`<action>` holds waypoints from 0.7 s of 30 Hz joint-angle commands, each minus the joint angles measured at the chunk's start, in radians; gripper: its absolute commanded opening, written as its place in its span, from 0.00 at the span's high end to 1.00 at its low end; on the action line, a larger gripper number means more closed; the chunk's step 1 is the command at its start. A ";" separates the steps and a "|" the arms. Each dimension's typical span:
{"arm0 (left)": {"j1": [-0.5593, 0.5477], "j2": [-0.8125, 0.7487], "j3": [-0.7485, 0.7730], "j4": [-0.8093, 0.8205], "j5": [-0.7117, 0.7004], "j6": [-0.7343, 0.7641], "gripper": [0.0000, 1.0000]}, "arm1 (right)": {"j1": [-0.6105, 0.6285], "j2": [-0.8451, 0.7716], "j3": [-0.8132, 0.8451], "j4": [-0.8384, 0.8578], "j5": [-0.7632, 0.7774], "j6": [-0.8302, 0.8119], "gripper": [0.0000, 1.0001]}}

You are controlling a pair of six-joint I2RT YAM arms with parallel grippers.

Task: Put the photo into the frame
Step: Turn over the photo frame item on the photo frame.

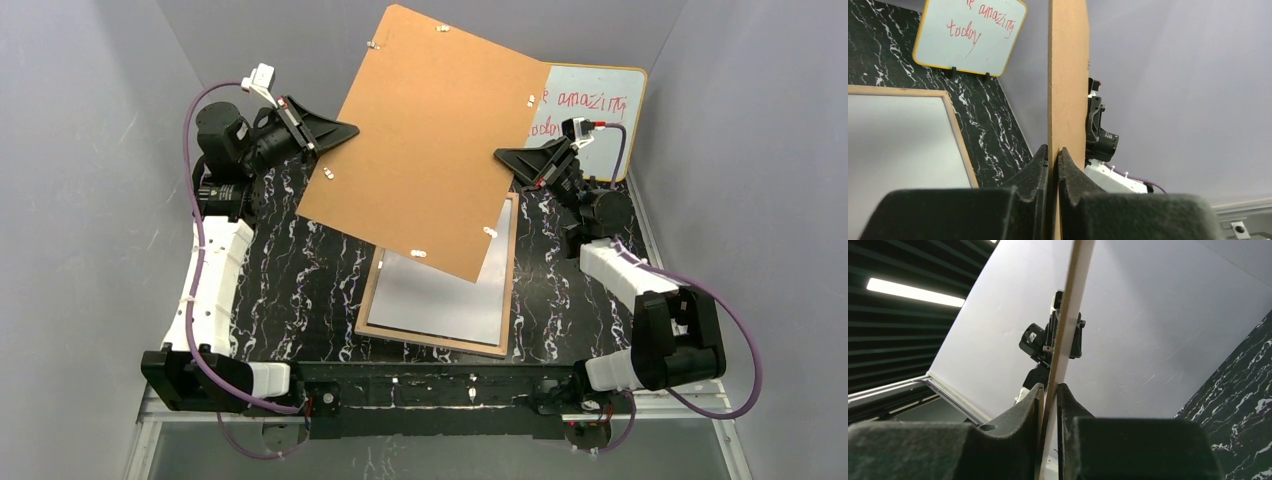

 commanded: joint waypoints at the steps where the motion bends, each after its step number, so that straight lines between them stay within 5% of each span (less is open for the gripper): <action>1: 0.000 -0.021 -0.026 -0.121 0.045 0.200 0.96 | 0.015 -0.105 0.066 0.176 0.035 -0.059 0.85; 4: 0.001 -0.019 0.007 -0.250 0.040 0.362 0.58 | 0.015 -0.140 0.031 0.102 0.051 -0.095 0.99; 7: 0.002 -0.018 0.071 -0.391 0.003 0.568 0.16 | 0.016 -0.145 -0.017 0.095 0.070 -0.064 0.99; 9: 0.004 -0.010 0.141 -0.499 -0.067 0.729 0.02 | 0.015 -0.131 -0.034 0.110 0.061 -0.028 0.99; 15: 0.011 0.039 0.390 -0.639 -0.199 1.018 0.02 | 0.015 -0.121 -0.051 0.051 -0.036 0.004 0.99; 21: 0.010 0.038 0.448 -0.491 -0.335 1.087 0.02 | 0.016 -0.207 -0.030 -0.225 -0.090 -0.152 0.99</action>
